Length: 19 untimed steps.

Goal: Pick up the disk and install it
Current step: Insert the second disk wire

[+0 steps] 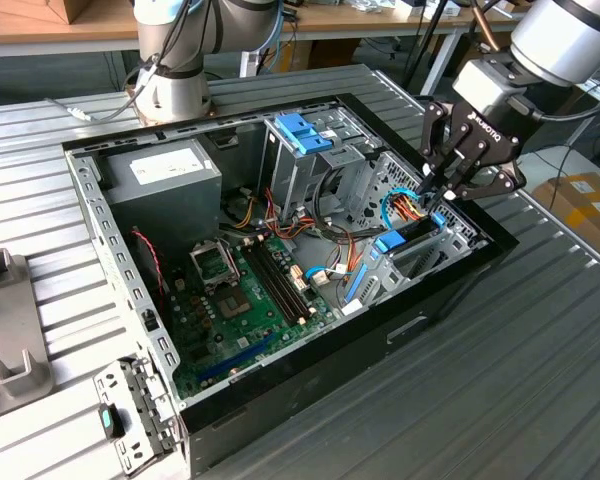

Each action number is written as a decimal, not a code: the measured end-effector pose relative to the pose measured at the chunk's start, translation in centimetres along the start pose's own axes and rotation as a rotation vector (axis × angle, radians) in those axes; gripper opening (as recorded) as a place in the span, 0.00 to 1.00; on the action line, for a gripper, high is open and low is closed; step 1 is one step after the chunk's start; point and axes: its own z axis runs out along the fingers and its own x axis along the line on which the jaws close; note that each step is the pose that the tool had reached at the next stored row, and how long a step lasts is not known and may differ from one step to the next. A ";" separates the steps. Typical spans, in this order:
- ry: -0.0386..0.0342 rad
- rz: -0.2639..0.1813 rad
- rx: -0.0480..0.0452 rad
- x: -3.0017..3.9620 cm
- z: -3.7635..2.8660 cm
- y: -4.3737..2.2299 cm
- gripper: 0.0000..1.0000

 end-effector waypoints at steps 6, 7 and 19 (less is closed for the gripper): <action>0.0001 0.000 0.0000 -0.04 -0.30 0.02 0.29; 0.0002 0.000 0.0000 -0.04 -0.31 0.02 0.29; 0.0003 0.000 -0.0001 -0.04 -0.33 0.02 0.11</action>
